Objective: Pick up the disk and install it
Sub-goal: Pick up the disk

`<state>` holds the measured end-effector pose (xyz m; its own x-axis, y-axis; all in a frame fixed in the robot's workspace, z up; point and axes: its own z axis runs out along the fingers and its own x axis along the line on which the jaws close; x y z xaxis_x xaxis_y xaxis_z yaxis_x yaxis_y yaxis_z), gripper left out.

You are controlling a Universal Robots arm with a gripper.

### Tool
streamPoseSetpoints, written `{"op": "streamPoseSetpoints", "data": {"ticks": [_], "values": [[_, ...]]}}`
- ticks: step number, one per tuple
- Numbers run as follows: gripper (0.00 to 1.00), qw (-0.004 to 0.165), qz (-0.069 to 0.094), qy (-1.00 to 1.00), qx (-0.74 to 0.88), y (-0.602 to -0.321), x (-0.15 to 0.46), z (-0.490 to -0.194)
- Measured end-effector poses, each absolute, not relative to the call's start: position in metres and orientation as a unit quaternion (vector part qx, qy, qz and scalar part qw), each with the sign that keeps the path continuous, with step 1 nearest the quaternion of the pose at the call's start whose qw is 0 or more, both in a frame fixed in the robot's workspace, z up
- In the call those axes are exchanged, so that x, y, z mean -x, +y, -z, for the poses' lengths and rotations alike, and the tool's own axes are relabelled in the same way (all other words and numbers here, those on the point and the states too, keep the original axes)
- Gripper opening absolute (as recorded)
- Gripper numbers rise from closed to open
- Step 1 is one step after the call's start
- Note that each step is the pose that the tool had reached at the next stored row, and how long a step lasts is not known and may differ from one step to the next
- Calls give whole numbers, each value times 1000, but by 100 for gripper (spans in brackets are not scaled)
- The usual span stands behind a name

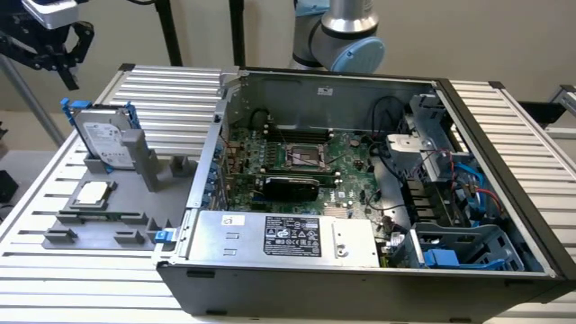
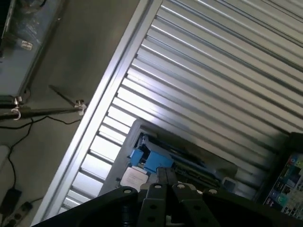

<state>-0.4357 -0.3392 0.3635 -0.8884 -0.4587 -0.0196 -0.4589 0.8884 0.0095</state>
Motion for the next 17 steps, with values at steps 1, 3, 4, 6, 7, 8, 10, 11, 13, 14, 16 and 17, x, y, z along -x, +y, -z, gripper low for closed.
{"op": "streamPoseSetpoints", "data": {"ticks": [1, 3, 4, 6, 7, 8, 10, 11, 13, 14, 16, 17], "values": [[11, 8, -7, 970, 245, -339, 436, -363], [11, 8, -7, 965, 263, -339, 436, -363], [11, 7, -7, 962, 271, -339, 436, -363], [11, 7, -8, 957, 289, -339, 436, -362], [11, 7, -8, 955, 297, -339, 436, -362], [11, 6, -8, 952, 306, -339, 436, -362], [11, 6, -8, 946, 324, -339, 436, -361], [11, 6, -8, 943, 332, -339, 436, -361], [11, 5, -9, 937, 349, -339, 436, -361], [11, 5, -9, 934, 358, -339, 436, -360], [11, 4, -9, 927, 374, -339, 436, -360], [11, 4, -9, 924, 383, -339, 436, -360]]}}
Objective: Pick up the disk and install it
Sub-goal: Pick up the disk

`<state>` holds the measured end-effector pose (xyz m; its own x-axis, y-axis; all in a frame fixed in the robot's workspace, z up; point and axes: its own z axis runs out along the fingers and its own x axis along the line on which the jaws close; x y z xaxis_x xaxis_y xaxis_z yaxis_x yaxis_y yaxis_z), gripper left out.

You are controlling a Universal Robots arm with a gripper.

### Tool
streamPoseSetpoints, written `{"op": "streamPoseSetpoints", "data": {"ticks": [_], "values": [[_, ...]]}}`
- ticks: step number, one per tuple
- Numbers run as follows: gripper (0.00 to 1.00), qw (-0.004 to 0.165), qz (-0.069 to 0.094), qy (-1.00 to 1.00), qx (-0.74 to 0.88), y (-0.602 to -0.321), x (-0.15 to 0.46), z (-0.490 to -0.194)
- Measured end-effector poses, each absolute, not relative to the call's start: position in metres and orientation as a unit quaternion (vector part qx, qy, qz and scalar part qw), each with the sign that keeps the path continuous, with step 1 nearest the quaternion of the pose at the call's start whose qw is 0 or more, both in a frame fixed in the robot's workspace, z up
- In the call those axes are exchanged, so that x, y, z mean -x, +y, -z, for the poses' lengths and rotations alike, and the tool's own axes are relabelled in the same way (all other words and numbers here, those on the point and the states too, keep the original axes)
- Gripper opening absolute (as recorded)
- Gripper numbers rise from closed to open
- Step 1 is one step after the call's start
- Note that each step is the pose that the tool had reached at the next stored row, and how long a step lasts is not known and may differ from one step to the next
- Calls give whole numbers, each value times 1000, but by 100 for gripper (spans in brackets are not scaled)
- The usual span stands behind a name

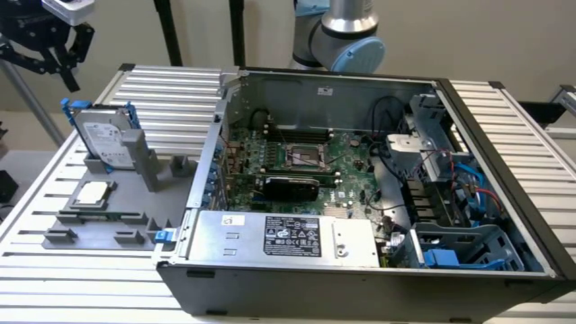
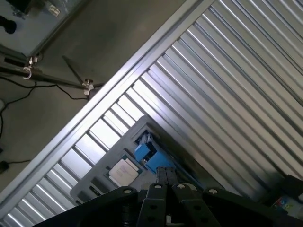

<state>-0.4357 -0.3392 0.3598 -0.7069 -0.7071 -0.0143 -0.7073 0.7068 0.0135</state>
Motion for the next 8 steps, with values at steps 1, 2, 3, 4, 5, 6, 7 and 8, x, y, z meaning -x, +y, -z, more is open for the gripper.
{"op": "streamPoseSetpoints", "data": {"ticks": [1, 2, 3, 4, 5, 6, 7, 8], "values": [[11, 4, -9, 920, 392, -339, 436, -360], [11, 3, -9, 916, 400, -339, 436, -359], [11, 3, -9, 913, 408, -339, 436, -359], [11, 3, -9, 909, 416, -339, 436, -359], [11, 3, -10, 905, 424, -339, 436, -359], [11, 2, -10, 901, 433, -339, 436, -359], [11, 2, -10, 897, 441, -339, 436, -358], [11, 2, -10, 893, 449, -339, 436, -358]]}}
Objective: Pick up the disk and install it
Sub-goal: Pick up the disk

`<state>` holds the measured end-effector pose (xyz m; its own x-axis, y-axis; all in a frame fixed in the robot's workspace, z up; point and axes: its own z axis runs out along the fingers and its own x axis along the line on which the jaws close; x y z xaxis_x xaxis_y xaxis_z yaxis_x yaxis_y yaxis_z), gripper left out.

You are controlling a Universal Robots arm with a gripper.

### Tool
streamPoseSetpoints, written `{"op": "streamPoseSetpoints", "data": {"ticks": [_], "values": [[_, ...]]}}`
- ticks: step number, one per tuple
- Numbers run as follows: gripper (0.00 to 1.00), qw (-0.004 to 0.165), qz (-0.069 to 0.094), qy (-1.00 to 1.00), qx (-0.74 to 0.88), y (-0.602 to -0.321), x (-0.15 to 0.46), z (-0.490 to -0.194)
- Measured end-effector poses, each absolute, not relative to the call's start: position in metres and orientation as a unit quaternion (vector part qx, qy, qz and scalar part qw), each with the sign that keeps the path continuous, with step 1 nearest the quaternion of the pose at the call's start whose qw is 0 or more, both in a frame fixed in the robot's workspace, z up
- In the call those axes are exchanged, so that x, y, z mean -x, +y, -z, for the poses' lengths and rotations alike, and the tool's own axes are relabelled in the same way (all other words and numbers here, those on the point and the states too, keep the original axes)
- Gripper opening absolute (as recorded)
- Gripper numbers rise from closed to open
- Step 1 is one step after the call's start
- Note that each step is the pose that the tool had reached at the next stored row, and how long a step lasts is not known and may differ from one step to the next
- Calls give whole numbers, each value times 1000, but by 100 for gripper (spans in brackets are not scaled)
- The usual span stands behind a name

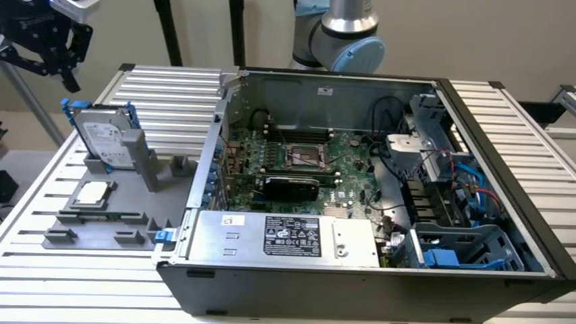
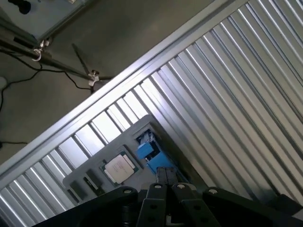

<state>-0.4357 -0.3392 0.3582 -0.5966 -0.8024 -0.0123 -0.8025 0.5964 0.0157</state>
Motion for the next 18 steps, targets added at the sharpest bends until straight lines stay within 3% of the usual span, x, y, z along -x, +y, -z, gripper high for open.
{"op": "streamPoseSetpoints", "data": {"ticks": [18], "values": [[11, 0, -10, 808, 589, -339, 436, -355]]}}
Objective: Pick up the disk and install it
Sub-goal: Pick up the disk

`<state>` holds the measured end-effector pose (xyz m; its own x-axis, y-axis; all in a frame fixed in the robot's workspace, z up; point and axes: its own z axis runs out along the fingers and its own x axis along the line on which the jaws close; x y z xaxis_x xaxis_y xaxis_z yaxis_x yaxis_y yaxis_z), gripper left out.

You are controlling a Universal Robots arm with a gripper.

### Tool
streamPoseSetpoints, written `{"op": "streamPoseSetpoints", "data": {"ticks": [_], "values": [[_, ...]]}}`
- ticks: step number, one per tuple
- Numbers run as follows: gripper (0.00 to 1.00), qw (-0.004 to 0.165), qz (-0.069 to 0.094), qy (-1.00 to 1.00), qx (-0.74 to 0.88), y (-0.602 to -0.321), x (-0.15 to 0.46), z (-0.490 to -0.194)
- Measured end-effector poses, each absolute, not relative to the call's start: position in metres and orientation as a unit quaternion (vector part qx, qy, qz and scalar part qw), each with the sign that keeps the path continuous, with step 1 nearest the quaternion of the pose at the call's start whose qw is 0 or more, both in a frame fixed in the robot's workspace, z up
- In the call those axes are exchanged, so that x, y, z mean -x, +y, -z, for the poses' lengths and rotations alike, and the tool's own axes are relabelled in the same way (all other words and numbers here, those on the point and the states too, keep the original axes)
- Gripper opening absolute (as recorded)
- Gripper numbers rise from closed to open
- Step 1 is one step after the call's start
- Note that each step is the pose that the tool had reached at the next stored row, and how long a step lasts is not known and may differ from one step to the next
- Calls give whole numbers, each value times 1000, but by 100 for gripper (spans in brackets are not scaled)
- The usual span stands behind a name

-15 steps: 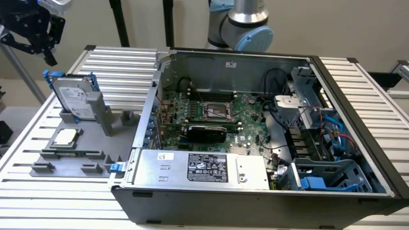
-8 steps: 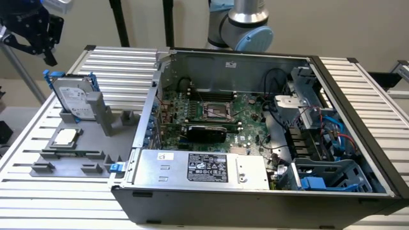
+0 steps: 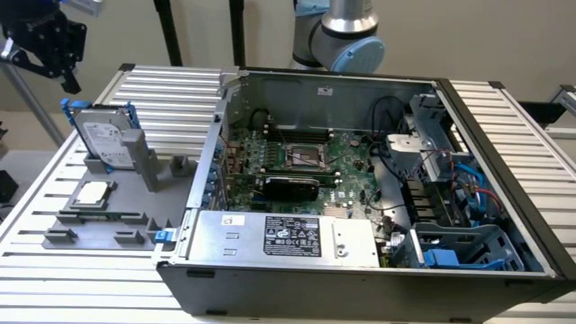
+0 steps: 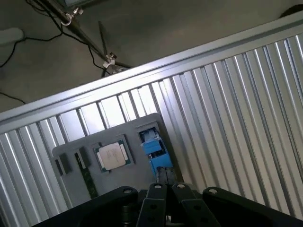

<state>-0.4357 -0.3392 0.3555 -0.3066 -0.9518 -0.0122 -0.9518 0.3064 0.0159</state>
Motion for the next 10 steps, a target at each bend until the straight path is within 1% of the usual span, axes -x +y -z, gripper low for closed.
{"op": "streamPoseSetpoints", "data": {"ticks": [10], "values": [[11, -1, -10, 751, 660, -339, 436, -354]]}}
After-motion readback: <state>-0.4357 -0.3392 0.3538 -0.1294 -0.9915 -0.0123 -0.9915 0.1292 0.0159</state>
